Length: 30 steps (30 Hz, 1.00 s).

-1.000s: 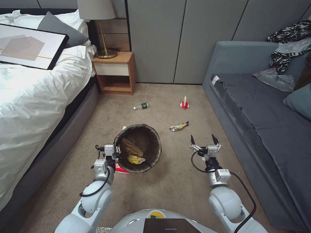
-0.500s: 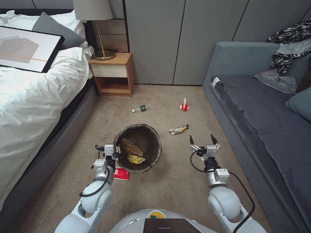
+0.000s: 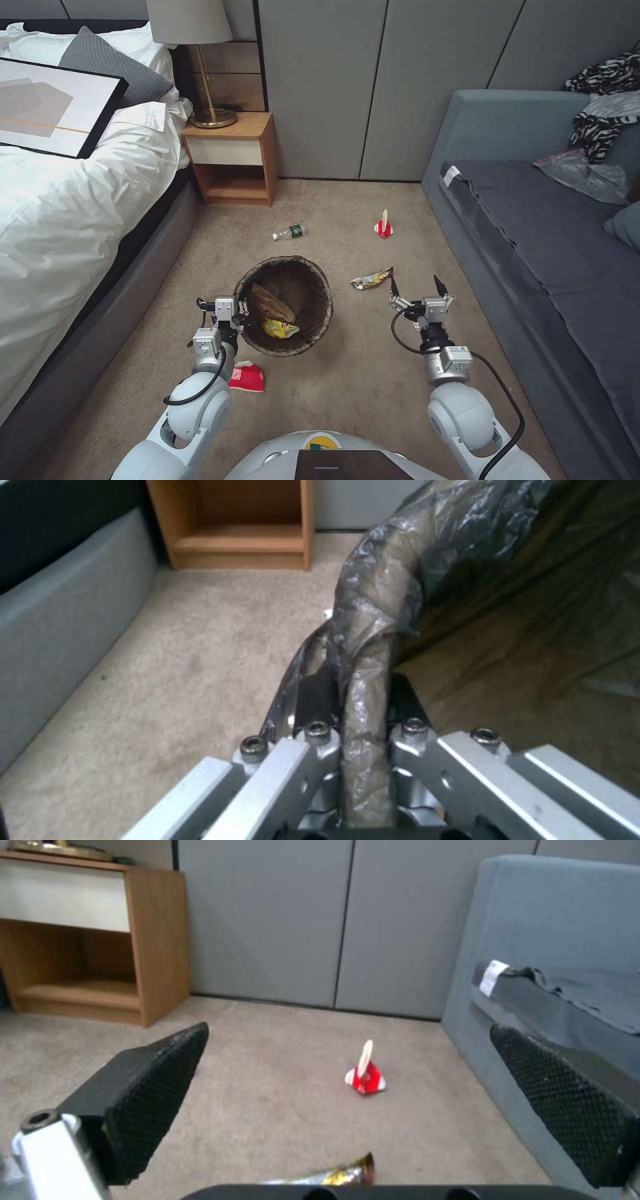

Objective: Pick up the trash bin, then pick up the garbage from the floor and place it into the trash bin.

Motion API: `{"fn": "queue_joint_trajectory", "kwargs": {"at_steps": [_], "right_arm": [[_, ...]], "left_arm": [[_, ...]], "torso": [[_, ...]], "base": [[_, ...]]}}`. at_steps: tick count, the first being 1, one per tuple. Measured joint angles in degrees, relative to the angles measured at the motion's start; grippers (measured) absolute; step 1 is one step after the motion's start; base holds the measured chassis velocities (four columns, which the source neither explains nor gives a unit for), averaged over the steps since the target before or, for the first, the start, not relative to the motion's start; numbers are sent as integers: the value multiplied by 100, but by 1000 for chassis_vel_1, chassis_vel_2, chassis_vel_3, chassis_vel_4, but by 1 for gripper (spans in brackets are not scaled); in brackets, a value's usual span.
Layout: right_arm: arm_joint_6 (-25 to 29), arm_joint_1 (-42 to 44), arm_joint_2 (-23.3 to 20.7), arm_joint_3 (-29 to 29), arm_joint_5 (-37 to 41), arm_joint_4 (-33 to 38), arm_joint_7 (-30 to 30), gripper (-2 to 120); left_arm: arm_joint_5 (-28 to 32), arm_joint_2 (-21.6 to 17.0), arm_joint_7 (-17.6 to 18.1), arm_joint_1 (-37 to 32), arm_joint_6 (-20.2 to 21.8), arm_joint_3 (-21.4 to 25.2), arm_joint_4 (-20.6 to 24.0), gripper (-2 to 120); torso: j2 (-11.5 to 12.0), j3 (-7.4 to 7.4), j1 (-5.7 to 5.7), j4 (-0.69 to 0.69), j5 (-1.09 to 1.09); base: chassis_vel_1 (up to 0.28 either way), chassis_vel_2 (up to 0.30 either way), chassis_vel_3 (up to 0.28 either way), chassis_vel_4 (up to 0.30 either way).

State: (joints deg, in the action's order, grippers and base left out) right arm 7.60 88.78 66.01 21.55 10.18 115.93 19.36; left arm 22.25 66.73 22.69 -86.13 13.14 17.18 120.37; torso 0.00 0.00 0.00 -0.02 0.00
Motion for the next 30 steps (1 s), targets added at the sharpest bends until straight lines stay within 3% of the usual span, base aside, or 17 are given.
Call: {"fn": "queue_joint_trajectory", "kwargs": {"at_steps": [30], "right_arm": [[-7, -130, 39, -84, 0, -98, 17, 100]], "left_arm": [[3, 29, -3, 11, 0, 3, -27, 2]], "torso": [[0, 0, 0, 3, 0]], "base": [[-143, 141, 147, -145]]}}
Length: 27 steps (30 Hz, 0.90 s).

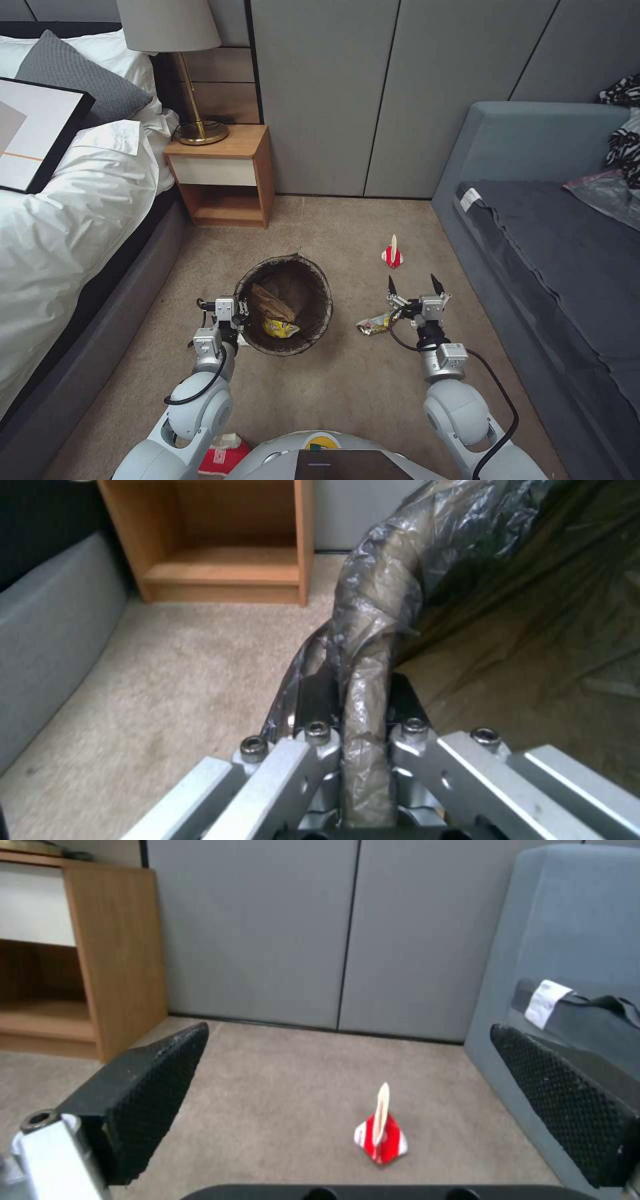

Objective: Pick up the trash bin, then pick up the garbage from the floor and place it into the trash bin.

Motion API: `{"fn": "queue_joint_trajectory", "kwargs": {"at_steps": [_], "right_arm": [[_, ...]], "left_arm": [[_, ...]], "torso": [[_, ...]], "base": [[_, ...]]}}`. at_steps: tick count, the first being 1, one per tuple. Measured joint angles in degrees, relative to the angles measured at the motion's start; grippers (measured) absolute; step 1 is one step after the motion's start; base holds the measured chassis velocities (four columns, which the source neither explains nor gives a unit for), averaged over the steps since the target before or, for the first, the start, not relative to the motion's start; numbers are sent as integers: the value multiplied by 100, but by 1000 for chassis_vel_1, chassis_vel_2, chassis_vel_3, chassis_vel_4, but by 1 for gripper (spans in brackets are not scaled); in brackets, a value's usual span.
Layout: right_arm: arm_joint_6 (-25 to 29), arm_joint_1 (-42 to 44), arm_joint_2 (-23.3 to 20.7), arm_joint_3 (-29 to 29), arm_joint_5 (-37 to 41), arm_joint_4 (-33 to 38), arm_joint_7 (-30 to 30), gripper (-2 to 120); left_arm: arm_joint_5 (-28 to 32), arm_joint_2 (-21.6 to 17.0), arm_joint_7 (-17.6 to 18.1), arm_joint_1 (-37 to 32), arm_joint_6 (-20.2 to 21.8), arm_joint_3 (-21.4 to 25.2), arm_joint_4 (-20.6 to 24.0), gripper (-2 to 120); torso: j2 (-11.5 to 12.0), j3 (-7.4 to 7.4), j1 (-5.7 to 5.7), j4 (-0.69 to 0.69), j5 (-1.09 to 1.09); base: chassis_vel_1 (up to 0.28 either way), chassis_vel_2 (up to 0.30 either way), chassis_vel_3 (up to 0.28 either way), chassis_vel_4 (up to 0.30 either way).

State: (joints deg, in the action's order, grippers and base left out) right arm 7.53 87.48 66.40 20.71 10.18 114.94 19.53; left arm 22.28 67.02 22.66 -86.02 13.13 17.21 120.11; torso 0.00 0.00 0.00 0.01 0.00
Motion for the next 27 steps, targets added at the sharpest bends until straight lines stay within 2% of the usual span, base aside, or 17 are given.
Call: {"fn": "queue_joint_trajectory", "kwargs": {"at_steps": [14, 27], "right_arm": [[41, -14, 55, -54, -55, -79, 166, 100], [-252, 93, -63, -44, 246, 110, 262, 100]], "left_arm": [[1, -4, 2, -3, -2, 2, 8, 2], [4, -23, 4, -5, -5, -26, 16, 2]], "torso": [[0, 1, 1, -1, 1], [0, 0, 0, -1, 0]], "base": [[-163, 132, 150, -136], [-6, 11, 11, -5]]}}
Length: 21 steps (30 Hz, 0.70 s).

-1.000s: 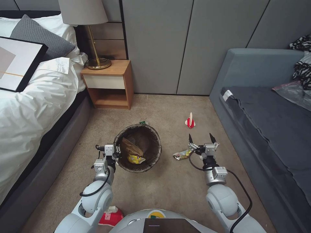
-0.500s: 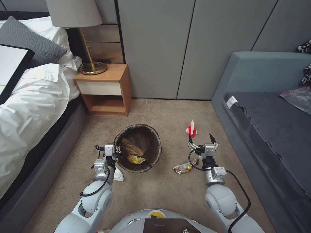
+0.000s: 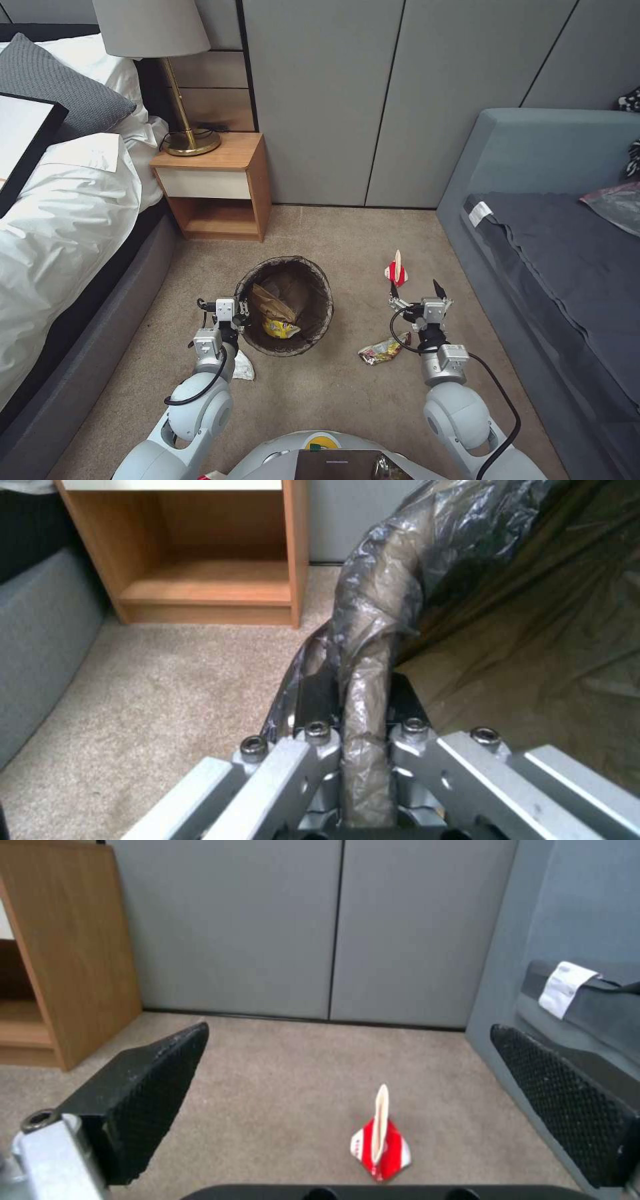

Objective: Pick up the trash bin, then pick up the garbage from the floor and place it into the trash bin.

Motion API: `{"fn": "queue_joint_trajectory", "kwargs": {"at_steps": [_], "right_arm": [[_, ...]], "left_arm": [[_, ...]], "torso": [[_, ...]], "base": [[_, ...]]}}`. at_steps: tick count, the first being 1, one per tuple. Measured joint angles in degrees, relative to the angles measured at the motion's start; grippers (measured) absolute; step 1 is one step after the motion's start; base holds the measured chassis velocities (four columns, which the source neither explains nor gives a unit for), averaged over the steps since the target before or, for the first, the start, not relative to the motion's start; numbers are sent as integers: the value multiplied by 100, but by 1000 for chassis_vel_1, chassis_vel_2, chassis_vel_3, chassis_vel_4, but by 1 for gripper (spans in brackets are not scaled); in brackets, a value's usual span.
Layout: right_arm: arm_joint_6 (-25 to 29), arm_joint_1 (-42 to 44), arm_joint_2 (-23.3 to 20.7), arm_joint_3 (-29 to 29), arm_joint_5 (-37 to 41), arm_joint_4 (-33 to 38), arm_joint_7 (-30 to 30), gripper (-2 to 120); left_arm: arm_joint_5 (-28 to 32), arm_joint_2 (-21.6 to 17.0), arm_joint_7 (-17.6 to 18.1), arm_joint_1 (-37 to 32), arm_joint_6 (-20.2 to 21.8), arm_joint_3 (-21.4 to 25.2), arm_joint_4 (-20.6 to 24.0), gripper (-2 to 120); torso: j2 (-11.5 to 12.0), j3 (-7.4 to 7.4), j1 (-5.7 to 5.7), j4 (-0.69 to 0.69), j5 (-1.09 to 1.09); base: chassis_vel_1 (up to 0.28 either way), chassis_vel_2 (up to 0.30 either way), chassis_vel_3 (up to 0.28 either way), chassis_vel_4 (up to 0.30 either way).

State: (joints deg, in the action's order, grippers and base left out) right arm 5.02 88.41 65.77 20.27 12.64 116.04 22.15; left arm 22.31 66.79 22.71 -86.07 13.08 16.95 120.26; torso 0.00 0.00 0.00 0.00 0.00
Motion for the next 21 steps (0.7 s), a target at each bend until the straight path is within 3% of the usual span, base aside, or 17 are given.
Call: {"fn": "queue_joint_trajectory", "kwargs": {"at_steps": [10, 21], "right_arm": [[-96, -16, 9, -47, 69, 43, 69, 100], [-789, -135, -114, -136, 906, 189, 366, 100]], "left_arm": [[19, -13, 4, 10, 0, -9, 13, 2], [16, 3, 7, -12, 2, 1, 57, 2]], "torso": [[0, 0, 0, 0, 0], [0, 0, 0, 0, 0]], "base": [[0, 0, 0, 0], [0, 0, 0, 0]]}}
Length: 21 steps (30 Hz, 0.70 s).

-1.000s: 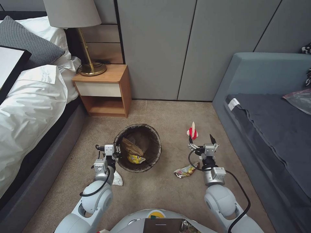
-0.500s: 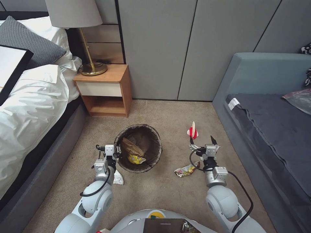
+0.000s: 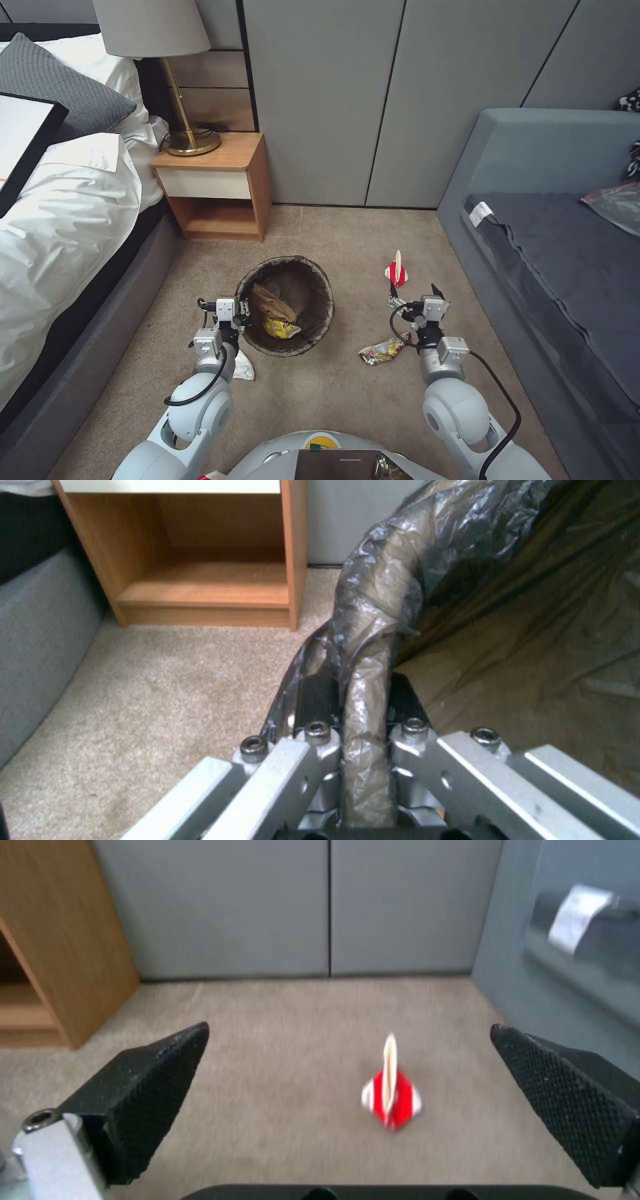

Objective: Pick up the trash bin, then pick up the garbage from the floor and place it into the trash bin.

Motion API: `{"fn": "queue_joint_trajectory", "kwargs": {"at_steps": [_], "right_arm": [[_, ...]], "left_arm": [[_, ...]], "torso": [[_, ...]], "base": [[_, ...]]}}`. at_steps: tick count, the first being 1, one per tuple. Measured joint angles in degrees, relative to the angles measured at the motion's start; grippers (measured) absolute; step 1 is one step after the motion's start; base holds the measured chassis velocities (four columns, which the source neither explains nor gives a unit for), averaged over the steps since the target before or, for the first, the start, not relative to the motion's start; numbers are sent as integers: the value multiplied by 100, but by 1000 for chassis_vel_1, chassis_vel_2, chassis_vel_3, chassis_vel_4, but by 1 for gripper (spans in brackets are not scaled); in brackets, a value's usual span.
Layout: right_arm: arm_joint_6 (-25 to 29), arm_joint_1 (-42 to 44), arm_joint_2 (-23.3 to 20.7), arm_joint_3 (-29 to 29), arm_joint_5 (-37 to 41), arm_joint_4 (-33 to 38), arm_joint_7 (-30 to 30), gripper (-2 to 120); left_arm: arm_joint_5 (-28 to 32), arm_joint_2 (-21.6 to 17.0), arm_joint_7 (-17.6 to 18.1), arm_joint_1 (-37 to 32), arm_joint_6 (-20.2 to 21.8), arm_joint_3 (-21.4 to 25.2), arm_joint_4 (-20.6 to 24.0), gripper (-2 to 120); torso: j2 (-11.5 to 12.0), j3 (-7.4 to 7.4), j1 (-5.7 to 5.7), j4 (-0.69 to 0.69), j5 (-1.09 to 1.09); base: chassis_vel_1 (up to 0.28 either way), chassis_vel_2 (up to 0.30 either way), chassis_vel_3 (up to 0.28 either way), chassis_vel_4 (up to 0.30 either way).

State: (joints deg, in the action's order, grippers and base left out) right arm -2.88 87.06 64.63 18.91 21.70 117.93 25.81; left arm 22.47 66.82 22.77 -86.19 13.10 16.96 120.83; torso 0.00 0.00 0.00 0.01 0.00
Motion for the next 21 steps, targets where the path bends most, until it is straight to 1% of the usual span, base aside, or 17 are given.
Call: {"fn": "queue_joint_trajectory", "kwargs": {"at_steps": [3, 7, 15, 21], "right_arm": [[-195, -99, -71, -26, 258, -39, 54, 100], [-273, -155, -125, -46, 353, -78, 62, 100], [-828, -316, -410, -183, 839, -49, 237, 100], [-1080, -380, -491, -280, 1026, -51, 342, 100]], "left_arm": [[0, -6, -1, -33, -2, 46, 23, 2], [0, -15, -3, -49, -5, 59, 25, 2], [0, -11, -6, 1, -10, 29, 4, 2], [0, -13, -9, -3, -12, 18, -10, 2]], "torso": [[0, 0, 0, -1, 0], [0, 0, 0, -1, 0], [0, 0, 0, 0, 0], [1, 0, 0, -1, 0]], "base": [[0, 0, 0, 0], [0, 0, 0, 0], [0, 0, 0, 0], [0, 0, 0, 0]]}}
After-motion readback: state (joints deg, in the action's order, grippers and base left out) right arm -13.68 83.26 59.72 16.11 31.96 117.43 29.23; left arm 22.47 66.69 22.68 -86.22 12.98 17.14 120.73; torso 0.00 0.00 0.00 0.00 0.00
